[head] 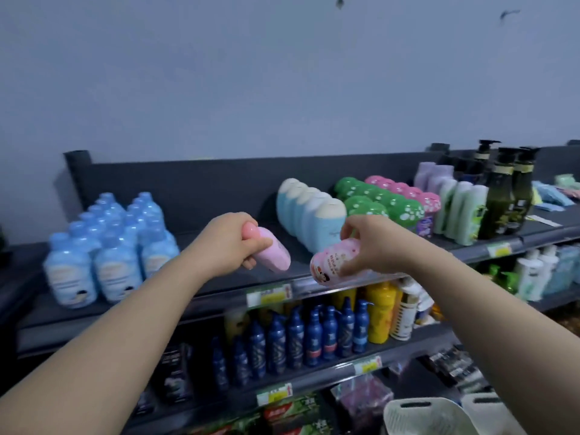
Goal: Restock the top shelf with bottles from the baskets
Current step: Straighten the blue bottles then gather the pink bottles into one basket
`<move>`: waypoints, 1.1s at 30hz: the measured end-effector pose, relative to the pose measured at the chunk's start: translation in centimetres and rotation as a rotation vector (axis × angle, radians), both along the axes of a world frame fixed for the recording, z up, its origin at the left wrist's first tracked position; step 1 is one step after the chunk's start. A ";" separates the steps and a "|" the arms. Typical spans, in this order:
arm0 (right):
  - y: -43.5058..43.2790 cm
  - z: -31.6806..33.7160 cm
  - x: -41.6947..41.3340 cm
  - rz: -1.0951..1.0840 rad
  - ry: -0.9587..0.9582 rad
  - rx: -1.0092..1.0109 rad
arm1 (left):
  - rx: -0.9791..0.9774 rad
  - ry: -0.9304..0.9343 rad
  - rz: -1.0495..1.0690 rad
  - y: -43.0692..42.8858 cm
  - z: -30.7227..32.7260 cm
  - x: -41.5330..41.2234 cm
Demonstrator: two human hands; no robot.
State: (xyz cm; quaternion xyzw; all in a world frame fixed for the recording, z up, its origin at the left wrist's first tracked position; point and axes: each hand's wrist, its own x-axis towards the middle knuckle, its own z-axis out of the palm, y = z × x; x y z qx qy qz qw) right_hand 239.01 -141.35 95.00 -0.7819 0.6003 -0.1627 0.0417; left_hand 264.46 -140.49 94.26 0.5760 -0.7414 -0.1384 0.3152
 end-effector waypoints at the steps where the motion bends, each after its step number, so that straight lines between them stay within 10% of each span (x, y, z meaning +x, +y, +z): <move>1: -0.1 0.1 1.4 0.008 -0.017 -0.008 | -0.013 0.003 0.018 0.0 0.2 1.4; 14: -5.9 0.5 12.7 0.150 0.004 0.025 | -0.016 0.189 0.180 -5.3 2.3 9.4; 33: -17.5 0.0 14.5 0.286 0.023 0.099 | 0.111 -0.297 0.300 -16.5 2.7 10.3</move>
